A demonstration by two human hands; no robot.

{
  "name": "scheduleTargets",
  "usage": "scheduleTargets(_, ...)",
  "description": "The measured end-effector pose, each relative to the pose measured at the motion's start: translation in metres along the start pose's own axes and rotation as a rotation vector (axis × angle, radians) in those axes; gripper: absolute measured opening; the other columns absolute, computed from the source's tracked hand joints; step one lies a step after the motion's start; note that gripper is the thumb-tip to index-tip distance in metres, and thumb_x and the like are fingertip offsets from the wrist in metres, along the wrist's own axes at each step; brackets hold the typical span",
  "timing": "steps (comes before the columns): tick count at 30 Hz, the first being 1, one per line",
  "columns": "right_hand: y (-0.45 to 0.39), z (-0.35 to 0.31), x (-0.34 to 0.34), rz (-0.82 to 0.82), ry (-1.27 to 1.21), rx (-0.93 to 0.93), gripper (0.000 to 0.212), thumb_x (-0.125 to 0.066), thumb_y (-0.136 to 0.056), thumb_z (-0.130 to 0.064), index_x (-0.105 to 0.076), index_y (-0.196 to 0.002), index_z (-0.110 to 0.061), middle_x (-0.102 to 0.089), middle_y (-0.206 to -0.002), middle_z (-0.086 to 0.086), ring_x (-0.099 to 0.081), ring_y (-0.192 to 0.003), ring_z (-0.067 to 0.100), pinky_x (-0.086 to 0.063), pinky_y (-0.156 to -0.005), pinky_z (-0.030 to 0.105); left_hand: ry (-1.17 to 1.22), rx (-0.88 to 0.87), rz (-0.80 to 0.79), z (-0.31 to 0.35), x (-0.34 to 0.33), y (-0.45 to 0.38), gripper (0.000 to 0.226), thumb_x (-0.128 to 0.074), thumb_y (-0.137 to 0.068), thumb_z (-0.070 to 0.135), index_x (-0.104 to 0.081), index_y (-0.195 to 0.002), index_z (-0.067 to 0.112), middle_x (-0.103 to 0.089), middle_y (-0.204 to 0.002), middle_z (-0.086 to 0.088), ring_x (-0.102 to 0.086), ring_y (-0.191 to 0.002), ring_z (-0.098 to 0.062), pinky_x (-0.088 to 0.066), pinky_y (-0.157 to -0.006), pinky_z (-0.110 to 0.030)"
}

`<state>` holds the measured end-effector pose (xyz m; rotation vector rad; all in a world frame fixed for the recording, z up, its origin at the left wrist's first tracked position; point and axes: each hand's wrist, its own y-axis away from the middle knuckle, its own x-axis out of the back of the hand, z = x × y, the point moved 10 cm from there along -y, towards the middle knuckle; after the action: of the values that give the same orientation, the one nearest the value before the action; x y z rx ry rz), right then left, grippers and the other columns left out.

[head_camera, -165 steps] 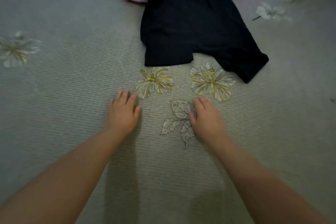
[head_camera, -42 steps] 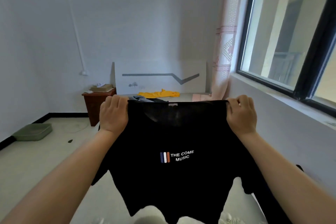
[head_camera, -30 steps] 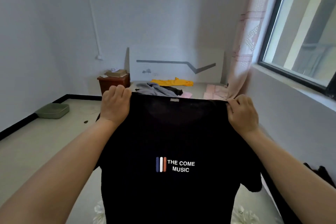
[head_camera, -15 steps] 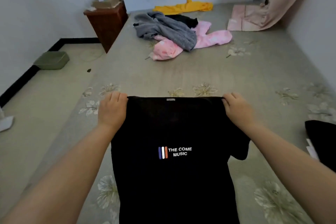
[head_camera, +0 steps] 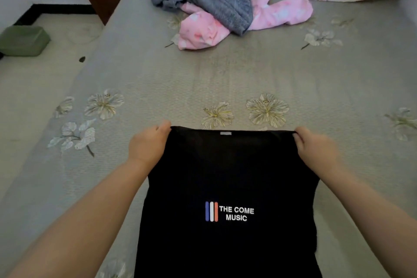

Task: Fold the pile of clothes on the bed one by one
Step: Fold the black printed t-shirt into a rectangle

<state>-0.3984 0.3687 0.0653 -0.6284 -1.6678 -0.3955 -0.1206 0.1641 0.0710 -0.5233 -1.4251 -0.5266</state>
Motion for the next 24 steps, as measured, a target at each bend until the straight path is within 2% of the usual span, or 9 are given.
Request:
scheduleTargets(3, -0.022, 0.004, -0.019, -0.016, 0.025, -0.036, 0.018, -0.053, -0.09, -0.011, -0.06, -0.092, 0.006, -0.063, -0.072, 0.03, -0.06, -0.067, 0.045, -0.037, -0.056, 0.038, 0.054, -0.006, 0.034, -0.012, -0.024, -0.025, 0.023, -0.048, -0.094, 0.022, -0.043, -0.074, 0.011, -0.044, -0.052, -0.005, -0.045, -0.048, -0.025, -0.021, -0.046, -0.025)
scheduleTargets(8, -0.057, -0.007, -0.036, 0.19, 0.05, -0.018, 0.011, -0.061, -0.079, -0.001, -0.06, -0.072, 0.008, -0.057, -0.053, 0.027, -0.055, -0.043, 0.04, -0.039, -0.042, 0.034, 0.036, -0.115, 0.156, -0.008, -0.042, -0.073, 0.029, -0.057, -0.084, 0.016, -0.05, -0.061, 0.0, -0.049, -0.044, -0.013, -0.047, -0.033, -0.027, -0.016, -0.042, -0.014)
scheduleTargets(10, -0.078, -0.002, -0.068, 0.138, 0.064, -0.079, 0.014, -0.054, -0.087, -0.005, -0.061, -0.085, 0.007, -0.061, -0.072, 0.029, -0.059, -0.063, 0.041, -0.039, -0.053, 0.038, 0.04, -0.071, 0.114, -0.013, -0.071, -0.099, 0.025, -0.053, -0.089, 0.016, -0.055, -0.074, -0.003, -0.057, -0.06, -0.022, -0.055, -0.051, -0.035, -0.023, -0.043, -0.026)
scheduleTargets(13, -0.097, 0.009, -0.133, -0.081, 0.183, -0.117, 0.034, -0.044, -0.094, -0.017, -0.05, -0.123, 0.0, -0.057, -0.11, 0.024, -0.052, -0.101, 0.039, -0.036, -0.082, 0.043, 0.037, 0.147, -0.092, -0.032, -0.136, -0.116, 0.031, -0.044, -0.095, 0.022, -0.051, -0.11, -0.004, -0.057, -0.103, -0.027, -0.052, -0.094, -0.04, -0.034, -0.072, -0.043)
scheduleTargets(16, -0.096, 0.038, -0.153, -0.102, 0.106, -0.191, 0.037, -0.043, -0.094, -0.018, -0.047, -0.127, -0.001, -0.053, -0.12, 0.024, -0.047, -0.111, 0.039, -0.034, -0.092, 0.046, 0.105, 0.088, -0.133, -0.01, -0.169, -0.103, 0.042, -0.046, -0.093, 0.023, -0.045, -0.125, -0.004, -0.046, -0.128, -0.027, -0.042, -0.119, -0.04, -0.029, -0.096, -0.051)
scheduleTargets(18, -0.083, 0.073, -0.154, -0.105, 0.005, -0.295, 0.033, -0.039, -0.096, -0.016, -0.053, -0.118, 0.004, -0.054, -0.117, 0.028, -0.049, -0.109, 0.04, -0.036, -0.088, 0.043, 0.18, -0.053, -0.045, 0.022, -0.171, -0.085, 0.045, -0.045, -0.09, 0.024, -0.05, -0.121, -0.008, -0.046, -0.129, -0.03, -0.041, -0.124, -0.045, -0.029, -0.099, -0.057)
scheduleTargets(20, -0.059, 0.111, -0.156, -0.157, -0.106, -0.416, 0.031, -0.036, -0.097, -0.013, -0.059, -0.094, 0.009, -0.057, -0.104, 0.031, -0.052, -0.101, 0.04, -0.036, -0.079, 0.038, 0.242, -0.18, 0.012, 0.057, -0.167, -0.063, 0.05, -0.038, -0.085, 0.026, -0.055, -0.116, -0.009, -0.05, -0.126, -0.032, -0.043, -0.121, -0.047, -0.031, -0.097, -0.058)
scheduleTargets(21, -0.045, 0.125, -0.157, -0.193, -0.156, -0.463, 0.032, -0.038, -0.096, -0.01, -0.059, -0.088, 0.012, -0.057, -0.105, 0.031, -0.052, -0.103, 0.039, -0.036, -0.081, 0.036, 0.262, -0.231, 0.015, 0.075, -0.168, -0.053, 0.051, -0.037, -0.084, 0.026, -0.056, -0.114, -0.009, -0.052, -0.124, -0.031, -0.045, -0.12, -0.047, -0.03, -0.097, -0.056)
scheduleTargets(24, -0.01, 0.137, -0.16, -0.269, -0.212, -0.471, 0.025, -0.055, -0.089, -0.004, -0.061, -0.104, 0.014, -0.047, -0.128, 0.024, -0.042, -0.122, 0.034, -0.028, -0.104, 0.032, 0.264, -0.311, -0.062, 0.124, -0.183, -0.026, 0.047, -0.043, -0.084, 0.027, -0.058, -0.115, -0.005, -0.055, -0.124, -0.026, -0.048, -0.118, -0.043, -0.027, -0.095, -0.053)
